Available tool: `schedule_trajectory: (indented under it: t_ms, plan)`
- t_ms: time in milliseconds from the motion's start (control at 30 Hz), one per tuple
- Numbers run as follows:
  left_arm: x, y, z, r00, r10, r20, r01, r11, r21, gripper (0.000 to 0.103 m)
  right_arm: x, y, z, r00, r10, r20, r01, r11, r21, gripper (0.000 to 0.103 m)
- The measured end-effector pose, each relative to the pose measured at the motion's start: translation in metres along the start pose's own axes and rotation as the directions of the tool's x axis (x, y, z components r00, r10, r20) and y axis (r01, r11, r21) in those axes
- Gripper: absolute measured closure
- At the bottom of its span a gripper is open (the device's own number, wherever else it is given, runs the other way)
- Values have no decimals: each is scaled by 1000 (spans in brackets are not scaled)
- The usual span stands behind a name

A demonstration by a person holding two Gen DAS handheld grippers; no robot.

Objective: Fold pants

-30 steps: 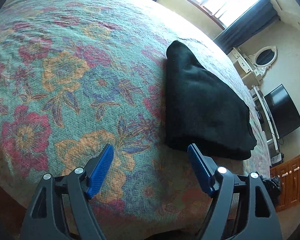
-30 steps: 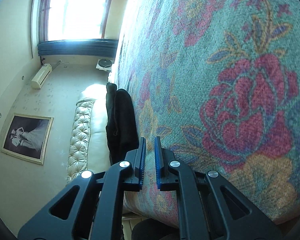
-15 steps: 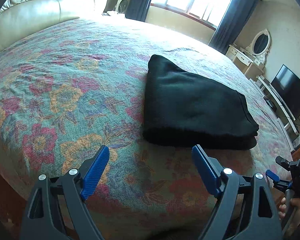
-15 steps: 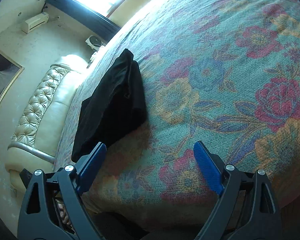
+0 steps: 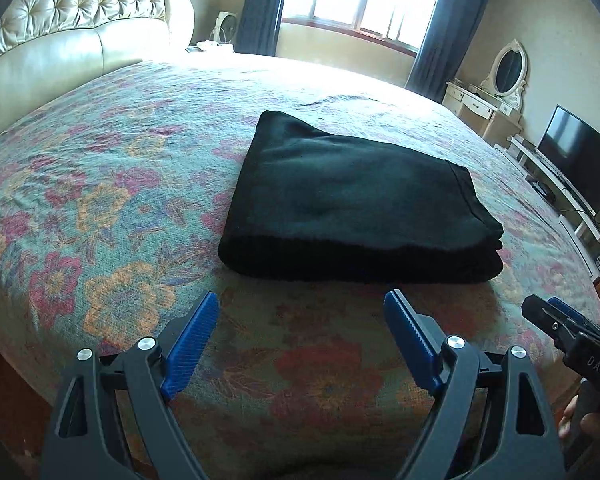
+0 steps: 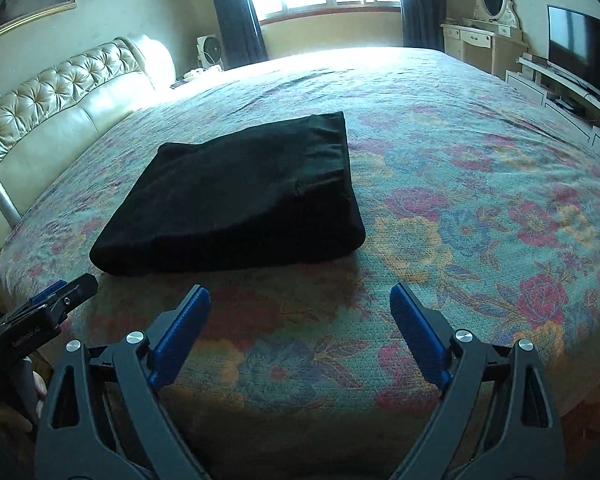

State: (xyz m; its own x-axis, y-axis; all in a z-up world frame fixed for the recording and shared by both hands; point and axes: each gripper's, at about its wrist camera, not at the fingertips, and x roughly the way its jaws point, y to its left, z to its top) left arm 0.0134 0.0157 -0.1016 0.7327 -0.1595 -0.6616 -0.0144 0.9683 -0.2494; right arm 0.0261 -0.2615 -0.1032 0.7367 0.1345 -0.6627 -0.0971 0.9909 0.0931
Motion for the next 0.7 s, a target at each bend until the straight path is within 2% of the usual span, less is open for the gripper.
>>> schedule_trajectory:
  t_ms: [200, 700]
  plan:
    - [-1, -10, -3, 999, 26, 19, -27, 999, 40, 20, 0, 20, -3, 999, -42, 20, 44, 993, -105, 11]
    - [-3, -15, -7, 999, 47, 28, -48, 997, 60, 20, 3, 16, -6, 999, -50, 11, 51, 994, -98, 11]
